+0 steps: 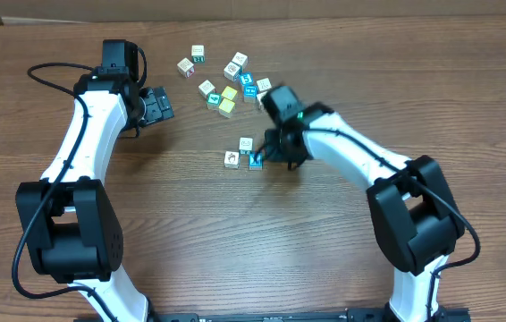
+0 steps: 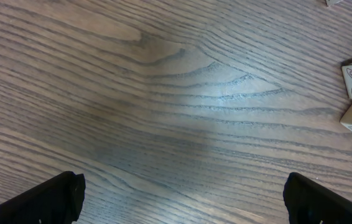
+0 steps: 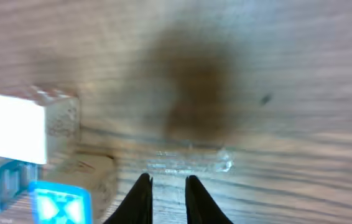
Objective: Form a circle
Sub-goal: 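Raise the right gripper and move it to the back of the ring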
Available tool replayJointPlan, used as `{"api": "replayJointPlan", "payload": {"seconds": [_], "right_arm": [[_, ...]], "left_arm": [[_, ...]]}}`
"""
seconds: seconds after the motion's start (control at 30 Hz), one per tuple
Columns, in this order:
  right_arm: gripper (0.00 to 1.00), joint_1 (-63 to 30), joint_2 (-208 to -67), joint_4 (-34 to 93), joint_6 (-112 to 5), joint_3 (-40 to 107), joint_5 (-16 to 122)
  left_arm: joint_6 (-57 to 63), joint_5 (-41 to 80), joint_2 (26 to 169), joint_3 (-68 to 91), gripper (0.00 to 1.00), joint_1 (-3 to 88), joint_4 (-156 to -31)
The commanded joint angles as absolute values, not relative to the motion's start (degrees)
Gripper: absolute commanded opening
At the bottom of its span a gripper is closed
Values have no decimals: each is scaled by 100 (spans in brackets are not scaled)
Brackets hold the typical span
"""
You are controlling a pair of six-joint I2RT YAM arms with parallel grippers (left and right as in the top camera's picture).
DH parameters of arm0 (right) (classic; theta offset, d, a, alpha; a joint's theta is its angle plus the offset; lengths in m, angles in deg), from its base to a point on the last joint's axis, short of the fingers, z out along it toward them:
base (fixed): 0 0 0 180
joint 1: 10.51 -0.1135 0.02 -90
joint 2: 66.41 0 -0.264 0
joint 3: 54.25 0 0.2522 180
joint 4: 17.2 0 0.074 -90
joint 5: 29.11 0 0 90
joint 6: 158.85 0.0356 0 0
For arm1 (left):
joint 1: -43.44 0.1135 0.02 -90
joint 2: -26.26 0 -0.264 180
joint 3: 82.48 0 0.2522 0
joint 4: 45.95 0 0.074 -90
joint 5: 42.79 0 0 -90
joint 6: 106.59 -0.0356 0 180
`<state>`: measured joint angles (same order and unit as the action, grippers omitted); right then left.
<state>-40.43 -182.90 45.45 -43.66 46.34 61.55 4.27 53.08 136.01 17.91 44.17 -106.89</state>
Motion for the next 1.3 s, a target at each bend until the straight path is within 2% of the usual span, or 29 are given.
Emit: {"api": "replayJointPlan", "payload": {"seconds": [0.0,0.1,0.27,0.4,0.6,0.77,0.97,1.27], "right_arm": [[18,-3852,-18215,4945,-4705,5814,6273],[27,-3695,-18215,5552,-5032,6983,6273],[54,-3551,-18215,5644,-5780,8203,6278],[61,-3540,-18279,5194,-6033,8247,6275],[62,-3540,-18799,4499,-6350,8247,6278],[51,-3540,-19319,4075,-6589,8249,6271],[52,-3562,-19822,3742,-7067,8249,6153],[52,-3662,-20519,3321,-7065,8249,6052]], "left_arm": [[421,5378,13641,1877,99,4382,-10704],[421,5378,13641,1877,100,4380,-10706],[421,5378,13641,1877,99,4380,-10704],[421,5378,13641,1877,99,4380,-10704],[421,5378,13641,1877,99,4380,-10706],[421,5378,13641,1877,100,4380,-10706],[421,5378,13641,1877,99,4382,-10706],[421,5378,13641,1877,100,4380,-10704]]}}
